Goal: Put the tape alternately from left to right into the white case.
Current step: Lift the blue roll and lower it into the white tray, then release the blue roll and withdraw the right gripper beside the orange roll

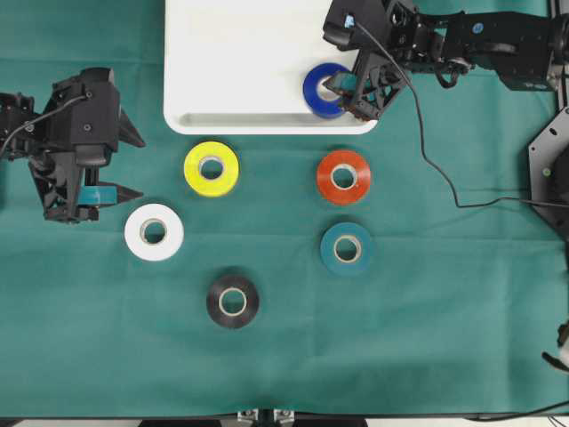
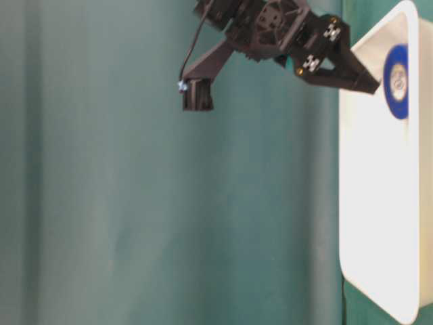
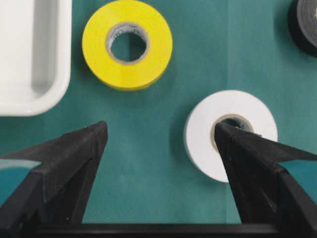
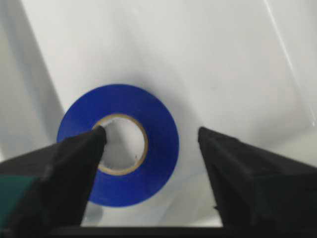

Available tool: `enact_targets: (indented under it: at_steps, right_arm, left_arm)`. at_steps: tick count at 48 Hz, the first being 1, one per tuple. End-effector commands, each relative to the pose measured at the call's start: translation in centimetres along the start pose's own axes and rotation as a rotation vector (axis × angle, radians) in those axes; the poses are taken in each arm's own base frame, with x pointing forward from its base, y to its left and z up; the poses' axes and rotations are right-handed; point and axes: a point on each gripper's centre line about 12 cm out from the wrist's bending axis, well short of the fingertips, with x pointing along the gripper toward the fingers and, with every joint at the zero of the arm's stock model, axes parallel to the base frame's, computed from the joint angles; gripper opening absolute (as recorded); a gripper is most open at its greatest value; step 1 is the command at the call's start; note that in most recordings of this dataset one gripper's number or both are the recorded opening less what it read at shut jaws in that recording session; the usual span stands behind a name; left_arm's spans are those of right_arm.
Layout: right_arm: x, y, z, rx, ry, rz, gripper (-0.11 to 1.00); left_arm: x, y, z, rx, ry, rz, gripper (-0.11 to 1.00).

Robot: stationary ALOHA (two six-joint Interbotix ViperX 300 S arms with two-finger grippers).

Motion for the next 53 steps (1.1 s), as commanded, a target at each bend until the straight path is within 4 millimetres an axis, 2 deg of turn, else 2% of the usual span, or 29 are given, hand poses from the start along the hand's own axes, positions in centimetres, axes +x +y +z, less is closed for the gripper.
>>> enact_targets:
  at_steps: [1,5,20,30,36,53]
  right_arm:
    - [-0.5,0.1,1.2,-0.001,-0.039,0.006,0.9]
    - [-0.5,0.1,1.2,0.0,-0.04,0.005,0.85]
    - [-0.7,0.1,1.3,-0.001,-0.046,0.006,0.85]
    - [-2.1,0.7,2.1,-0.011,-0.09,0.023,0.84]
    - [-3.0,1.9,2.4,-0.034,-0.117,0.05,0.84]
    - [-5.4,7.2,2.1,-0.139,-0.182,0.17,0.84]
  left_arm:
    - [-0.4,-0.1,0.8,-0.003,-0.031,-0.002,0.81]
    - [-0.4,-0.1,0.8,-0.001,-0.031,-0.002,0.81]
    - [-0.4,-0.1,0.8,-0.003,-0.031,-0.002,0.81]
    - [-0.4,-0.1,0.8,-0.001,-0.032,-0.003,0.81]
    - [-0.4,-0.1,0.8,-0.001,-0.032,-0.003,0.81]
    - [-0.4,-0.1,0.8,-0.003,-0.031,-0.002,0.81]
